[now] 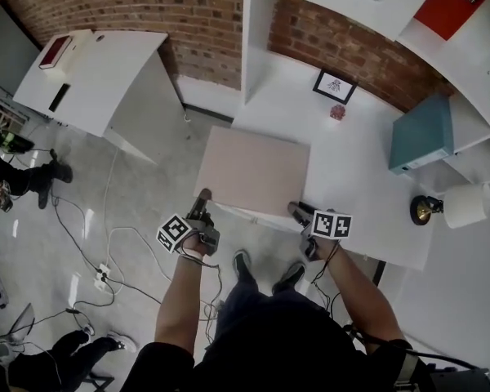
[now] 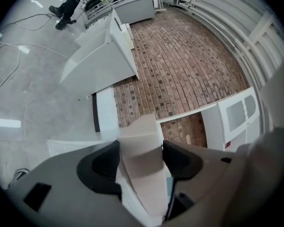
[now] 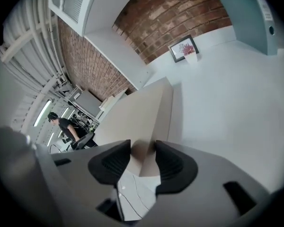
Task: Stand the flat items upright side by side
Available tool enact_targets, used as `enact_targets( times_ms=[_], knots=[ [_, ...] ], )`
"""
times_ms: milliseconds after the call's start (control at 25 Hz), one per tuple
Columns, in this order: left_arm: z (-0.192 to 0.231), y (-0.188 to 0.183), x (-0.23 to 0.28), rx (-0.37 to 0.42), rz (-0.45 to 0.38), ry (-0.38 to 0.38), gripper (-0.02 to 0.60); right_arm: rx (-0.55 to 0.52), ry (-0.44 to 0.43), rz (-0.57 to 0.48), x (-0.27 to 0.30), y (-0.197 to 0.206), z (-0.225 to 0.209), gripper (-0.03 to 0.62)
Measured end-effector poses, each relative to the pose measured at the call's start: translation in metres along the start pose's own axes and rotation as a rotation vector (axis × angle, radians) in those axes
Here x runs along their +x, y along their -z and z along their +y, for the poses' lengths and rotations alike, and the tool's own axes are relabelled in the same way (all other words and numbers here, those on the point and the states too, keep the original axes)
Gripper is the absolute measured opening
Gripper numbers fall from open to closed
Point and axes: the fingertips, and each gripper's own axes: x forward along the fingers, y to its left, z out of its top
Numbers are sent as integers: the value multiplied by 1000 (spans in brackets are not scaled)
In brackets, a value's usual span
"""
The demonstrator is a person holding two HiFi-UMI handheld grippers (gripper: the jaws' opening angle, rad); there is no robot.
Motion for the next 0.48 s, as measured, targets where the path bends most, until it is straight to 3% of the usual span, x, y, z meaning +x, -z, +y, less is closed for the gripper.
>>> enact_targets(
  times_ms=[200, 360, 480],
  knots=[
    [-44, -2, -6, 125, -28, -9, 279, 15, -10, -3, -8, -2, -7, 179],
    [-101, 5, -9, 291, -52, -19, 278, -153, 112, -73, -35, -21, -20, 234],
    [-150, 15, -5, 433, -76, -7, 272, -279, 123, -168, -63, -49, -12, 258]
  ],
)
